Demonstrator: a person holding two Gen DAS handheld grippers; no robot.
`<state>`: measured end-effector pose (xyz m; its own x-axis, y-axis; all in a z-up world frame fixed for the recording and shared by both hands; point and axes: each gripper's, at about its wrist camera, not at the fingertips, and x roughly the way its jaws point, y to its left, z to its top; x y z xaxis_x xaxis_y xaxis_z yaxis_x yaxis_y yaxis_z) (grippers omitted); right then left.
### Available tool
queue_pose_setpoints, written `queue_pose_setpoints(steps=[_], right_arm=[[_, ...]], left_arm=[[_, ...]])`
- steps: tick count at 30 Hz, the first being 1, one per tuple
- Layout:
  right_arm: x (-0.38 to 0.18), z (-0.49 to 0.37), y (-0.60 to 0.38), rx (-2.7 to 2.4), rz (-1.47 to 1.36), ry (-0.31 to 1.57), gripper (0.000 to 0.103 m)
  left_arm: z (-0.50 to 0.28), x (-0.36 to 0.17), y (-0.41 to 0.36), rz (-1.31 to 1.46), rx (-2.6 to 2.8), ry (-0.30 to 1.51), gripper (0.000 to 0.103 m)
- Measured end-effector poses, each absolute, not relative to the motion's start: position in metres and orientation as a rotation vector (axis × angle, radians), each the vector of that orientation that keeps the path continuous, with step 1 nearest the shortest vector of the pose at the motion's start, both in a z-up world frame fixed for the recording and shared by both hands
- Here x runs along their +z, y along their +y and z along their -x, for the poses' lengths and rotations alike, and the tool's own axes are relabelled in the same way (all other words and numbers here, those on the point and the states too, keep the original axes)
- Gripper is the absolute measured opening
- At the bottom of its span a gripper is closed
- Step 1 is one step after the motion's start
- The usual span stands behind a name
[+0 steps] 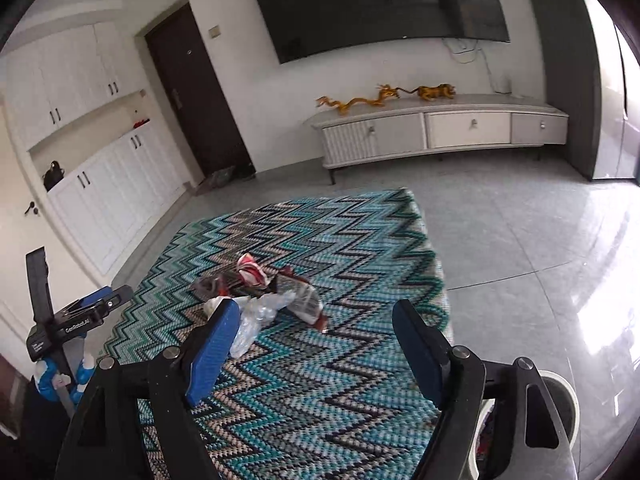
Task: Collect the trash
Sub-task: 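Move both open tools back to the trash pile on the rug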
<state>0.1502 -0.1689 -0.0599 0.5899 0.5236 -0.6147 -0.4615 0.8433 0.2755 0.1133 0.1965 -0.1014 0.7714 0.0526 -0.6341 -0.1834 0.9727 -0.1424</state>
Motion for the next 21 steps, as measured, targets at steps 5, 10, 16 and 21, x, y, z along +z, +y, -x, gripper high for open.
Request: queue_pose_setpoints(steps=[5, 10, 16, 21], right_arm=[[-0.074, -0.157, -0.151, 0.619, -0.083, 0.768, 0.080], [-0.087, -0.165, -0.143, 0.646, -0.065, 0.787, 0.082], [-0.105, -0.181, -0.130, 0.683, -0.034, 0.817, 0.083], [-0.117, -0.191, -0.118, 0.734, -0.008, 0.830, 0.084]], left_arm=[[-0.123, -0.111, 0.195, 0.193, 0.125, 0.694, 0.099], [-0.139, -0.125, 0.184, 0.175, 0.088, 0.738, 0.099], [-0.159, -0.142, 0.145, 0.031, -0.142, 0.794, 0.099], [-0.183, -0.152, 0.133, -0.095, -0.248, 0.837, 0.099]])
